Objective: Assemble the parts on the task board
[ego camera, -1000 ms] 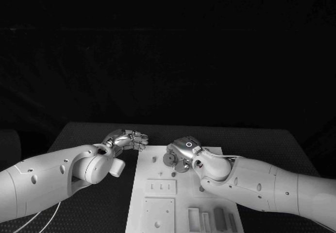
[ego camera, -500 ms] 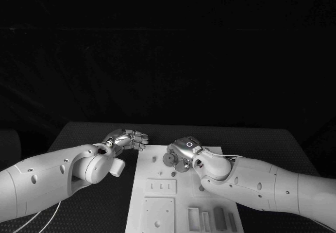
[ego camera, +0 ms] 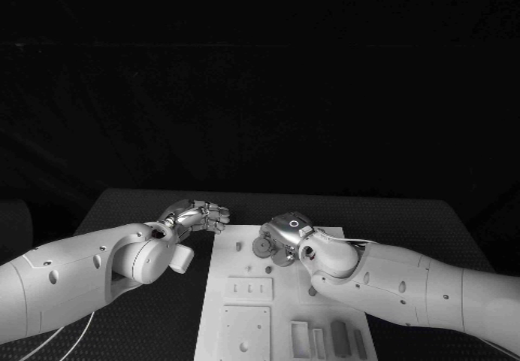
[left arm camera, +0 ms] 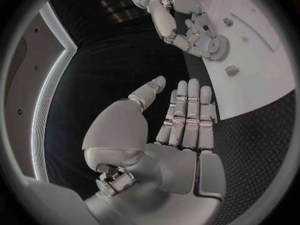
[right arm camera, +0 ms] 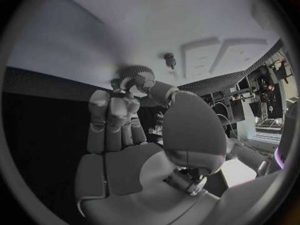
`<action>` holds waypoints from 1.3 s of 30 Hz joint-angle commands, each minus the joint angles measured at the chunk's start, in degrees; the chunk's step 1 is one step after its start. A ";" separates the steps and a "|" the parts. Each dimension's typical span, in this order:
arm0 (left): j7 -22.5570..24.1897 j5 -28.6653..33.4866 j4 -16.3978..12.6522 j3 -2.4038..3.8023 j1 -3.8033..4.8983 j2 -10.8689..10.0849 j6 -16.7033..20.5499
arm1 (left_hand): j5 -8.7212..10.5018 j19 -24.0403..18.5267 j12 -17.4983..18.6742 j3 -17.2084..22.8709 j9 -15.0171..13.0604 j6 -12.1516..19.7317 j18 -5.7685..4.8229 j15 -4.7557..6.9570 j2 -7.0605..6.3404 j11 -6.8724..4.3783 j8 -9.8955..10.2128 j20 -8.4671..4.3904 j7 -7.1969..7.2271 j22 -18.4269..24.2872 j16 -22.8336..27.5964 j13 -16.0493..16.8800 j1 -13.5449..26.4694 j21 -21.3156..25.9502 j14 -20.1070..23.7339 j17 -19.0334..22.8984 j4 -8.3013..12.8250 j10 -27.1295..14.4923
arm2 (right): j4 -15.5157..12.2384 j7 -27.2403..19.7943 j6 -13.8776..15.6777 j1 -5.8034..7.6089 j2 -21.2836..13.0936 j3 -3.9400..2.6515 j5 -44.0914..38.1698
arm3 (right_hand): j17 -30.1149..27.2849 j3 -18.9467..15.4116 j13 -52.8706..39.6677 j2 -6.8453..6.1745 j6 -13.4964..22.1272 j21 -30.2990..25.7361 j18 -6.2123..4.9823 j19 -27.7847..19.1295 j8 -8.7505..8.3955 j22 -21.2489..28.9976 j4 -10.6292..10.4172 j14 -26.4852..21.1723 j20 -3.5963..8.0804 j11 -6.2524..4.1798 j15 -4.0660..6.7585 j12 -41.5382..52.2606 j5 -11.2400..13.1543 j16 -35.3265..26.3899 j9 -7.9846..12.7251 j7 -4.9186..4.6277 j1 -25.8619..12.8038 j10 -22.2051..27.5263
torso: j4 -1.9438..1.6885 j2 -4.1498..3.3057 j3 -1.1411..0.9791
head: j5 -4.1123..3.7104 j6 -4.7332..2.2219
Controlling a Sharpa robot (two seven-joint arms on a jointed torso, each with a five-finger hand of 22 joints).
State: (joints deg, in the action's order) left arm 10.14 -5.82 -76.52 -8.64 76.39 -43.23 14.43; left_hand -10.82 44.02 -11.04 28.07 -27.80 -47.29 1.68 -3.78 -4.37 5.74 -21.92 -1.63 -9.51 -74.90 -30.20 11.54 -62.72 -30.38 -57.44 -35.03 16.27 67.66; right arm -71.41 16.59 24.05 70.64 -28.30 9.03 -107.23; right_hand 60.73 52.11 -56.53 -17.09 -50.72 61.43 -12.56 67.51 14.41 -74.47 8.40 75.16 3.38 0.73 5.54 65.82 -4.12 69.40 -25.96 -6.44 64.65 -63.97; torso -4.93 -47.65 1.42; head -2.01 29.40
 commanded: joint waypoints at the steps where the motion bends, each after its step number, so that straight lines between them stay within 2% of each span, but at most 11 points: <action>1: 0.46 -0.17 -0.09 0.04 0.05 0.11 -0.37 | -0.19 -0.18 0.35 0.09 -0.08 0.02 1.11 -0.10 -0.08 0.14 0.39 -0.19 -0.42 -0.89 0.33 0.06 0.55 -0.19 -0.42 -0.09 -0.21 0.19 | 0.14 -0.74 -2.96 -0.11 -0.05 0.07 1.53 | -0.07 1.80 0.16 0.16 2.00 -0.15 -2.44 0.08 -0.34 0.00 0.45 0.06 0.18 0.47 -0.53 0.00 -4.24 -0.41 0.22 -1.27 1.08 0.18 | 0.05 -0.01 0.00 | -0.08 0.06; 3: 0.45 -0.17 -0.10 0.04 0.05 0.11 -0.35 | -0.19 -0.18 0.35 0.09 -0.09 0.02 1.11 -0.10 -0.08 0.14 0.40 -0.19 -0.43 -0.89 0.34 0.06 0.55 -0.19 -0.42 -0.09 -0.21 0.19 | 0.23 -0.86 -3.46 -0.11 -0.09 0.07 2.05 | -0.01 2.58 0.25 0.33 2.17 -0.04 -2.44 0.12 -0.40 -0.09 1.03 0.11 -0.01 0.48 -0.53 0.13 -7.03 -0.48 0.30 -1.25 1.40 0.28 | 0.07 -0.01 0.02 | -0.07 0.09; 8: 0.43 -0.17 -0.05 0.04 0.05 0.16 -0.37 | -0.19 -0.17 0.37 0.09 -0.09 0.04 1.11 -0.10 -0.09 0.15 0.42 -0.20 -0.44 -0.88 0.34 0.06 0.55 -0.19 -0.43 -0.10 -0.20 0.17 | 0.48 -1.12 -4.71 -0.11 -0.25 0.07 2.60 | 0.01 2.77 0.28 0.50 2.16 -0.02 -2.44 0.13 -0.38 -0.11 1.14 0.12 -0.06 0.46 -0.53 0.18 -7.43 -0.49 0.32 -1.25 1.44 0.30 | 0.03 -0.02 0.01 | -0.15 0.20; 9: 0.43 -0.17 -0.05 0.04 0.05 0.18 -0.37 | -0.19 -0.17 0.37 0.09 -0.09 0.06 1.11 -0.10 -0.10 0.15 0.43 -0.20 -0.44 -0.88 0.34 0.06 0.56 -0.20 -0.43 -0.10 -0.20 0.17 | 0.50 -1.17 -4.84 -0.11 -0.32 0.07 2.72 | 0.05 3.01 0.29 0.77 2.16 0.02 -2.44 0.12 -0.36 -0.15 1.27 0.12 -0.16 0.41 -0.53 0.25 -9.10 -0.50 0.33 -1.11 1.27 0.36 | 0.03 -0.01 0.00 | -0.14 0.22; 12: 0.43 -0.17 -0.04 0.04 0.05 0.13 -0.33 | -0.19 -0.17 0.39 0.09 -0.10 0.09 1.12 -0.09 -0.12 0.16 0.46 -0.20 -0.46 -0.88 0.35 0.06 0.56 -0.20 -0.43 -0.11 -0.19 0.15 | 0.56 -1.29 -4.84 -0.11 -0.55 0.07 2.88 | 0.17 3.14 0.36 1.18 1.93 0.16 -2.44 0.16 -0.16 -0.26 1.82 0.16 -0.35 0.32 -0.41 0.48 -10.74 -0.50 0.31 -1.10 0.70 0.44 | 0.03 0.01 -0.02 | -0.13 0.27; 27: 0.46 -0.17 -0.07 0.04 0.05 -0.08 -0.40 | -0.20 -0.17 0.43 0.11 -0.12 0.14 1.13 -0.09 -0.13 0.17 0.53 -0.21 -0.49 -0.87 0.38 0.07 0.55 -0.20 -0.45 -0.13 -0.17 0.13 | -1.39 -1.21 -3.93 -0.10 -3.10 0.08 2.88 | 0.40 3.40 0.56 2.12 0.58 0.34 -2.44 0.28 0.63 -0.37 2.99 0.29 -0.48 0.31 -0.39 0.92 -12.47 -0.48 0.14 -1.10 -0.20 0.45 | 0.08 0.00 -0.02 | -0.13 0.42; 29: 0.47 -0.17 -0.08 0.04 0.05 -0.20 -0.36 | -0.20 -0.17 0.43 0.11 -0.13 0.15 1.13 -0.09 -0.13 0.17 0.54 -0.21 -0.50 -0.87 0.38 0.07 0.55 -0.21 -0.45 -0.14 -0.17 0.13 | -1.74 -1.13 -2.75 -0.10 -3.66 0.08 2.88 | 0.41 3.43 0.58 2.15 0.50 0.35 -2.44 0.30 0.67 -0.37 3.05 0.30 -0.49 0.32 -0.40 0.94 -12.53 -0.49 0.14 -1.10 -0.25 0.45 | 0.10 0.03 -0.05 | -0.10 0.44; 32: 0.50 -0.17 -0.05 0.04 0.05 -0.29 -0.29 | -0.19 -0.17 0.44 0.12 -0.14 0.15 1.13 -0.09 -0.14 0.17 0.55 -0.22 -0.50 -0.87 0.39 0.07 0.54 -0.21 -0.45 -0.14 -0.16 0.13 | -2.05 -1.67 3.16 -0.09 -4.71 0.06 3.44 | 0.42 3.47 0.61 2.15 0.41 0.36 -2.44 0.33 0.71 -0.37 3.09 0.31 -0.49 0.33 -0.41 0.98 -12.46 -0.49 0.14 -1.13 -0.35 0.43 | 0.14 0.03 -0.04 | -0.21 0.34; 34: 0.54 -0.17 -0.04 0.04 0.05 -0.36 -0.30 | -0.19 -0.17 0.44 0.12 -0.15 0.15 1.13 -0.08 -0.15 0.17 0.56 -0.22 -0.50 -0.87 0.39 0.08 0.53 -0.21 -0.45 -0.15 -0.15 0.13 | -2.36 -2.79 6.28 -0.08 -5.47 0.02 5.04 | 0.47 3.86 0.72 2.01 0.71 0.35 -2.44 0.51 0.53 -0.31 3.03 0.37 -0.45 0.33 -0.40 1.08 -11.09 -0.52 0.29 -1.12 -0.42 0.36 | 0.17 0.03 -0.03 | -0.22 0.16; 37: 0.64 -0.17 -0.05 0.04 0.05 -0.58 -0.19 | -0.19 -0.17 0.45 0.12 -0.16 0.15 1.13 -0.08 -0.14 0.17 0.57 -0.22 -0.51 -0.87 0.40 0.08 0.52 -0.21 -0.45 -0.15 -0.15 0.13 | -3.29 -6.14 10.61 0.08 -6.86 -0.39 9.35 | 0.56 4.92 0.93 1.01 0.04 0.29 -2.44 0.90 0.86 -0.13 2.35 0.48 -0.23 0.49 -0.52 1.24 -9.21 -0.54 0.27 -1.32 -0.24 0.29 | 0.23 0.05 -0.10 | -0.22 -0.06; 39: 0.65 -0.17 0.05 0.04 0.05 -0.58 -0.19 | -0.19 -0.17 0.45 0.13 -0.16 0.16 1.14 -0.08 -0.14 0.17 0.57 -0.22 -0.51 -0.87 0.40 0.08 0.52 -0.21 -0.46 -0.16 -0.14 0.13 | -3.60 -7.79 11.31 0.23 -7.39 -0.64 11.87 | 0.60 4.88 1.00 0.66 -0.13 0.30 -2.44 1.09 0.93 -0.07 1.87 0.55 -0.12 0.56 -0.60 1.33 -7.43 -0.55 0.29 -1.39 -0.30 0.26 | 0.23 0.07 -0.10 | -0.33 -0.20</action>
State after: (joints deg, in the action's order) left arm 10.14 -5.82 -76.45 -8.64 76.39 -43.85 14.45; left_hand -10.82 44.02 -10.82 28.07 -27.90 -47.09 1.67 -3.78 -4.37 5.74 -21.69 -1.62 -9.71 -74.93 -29.98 11.57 -62.72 -30.38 -57.43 -35.11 16.27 67.66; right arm -74.69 13.34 29.12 70.73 -35.61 8.39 -100.81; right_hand 61.28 57.10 -55.55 -16.07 -49.79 61.43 -12.55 68.19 14.97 -74.59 10.49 75.53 3.18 0.92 5.18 66.95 -11.66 69.18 -25.72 -6.76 64.41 -63.78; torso -4.75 -47.61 1.36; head -2.24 29.39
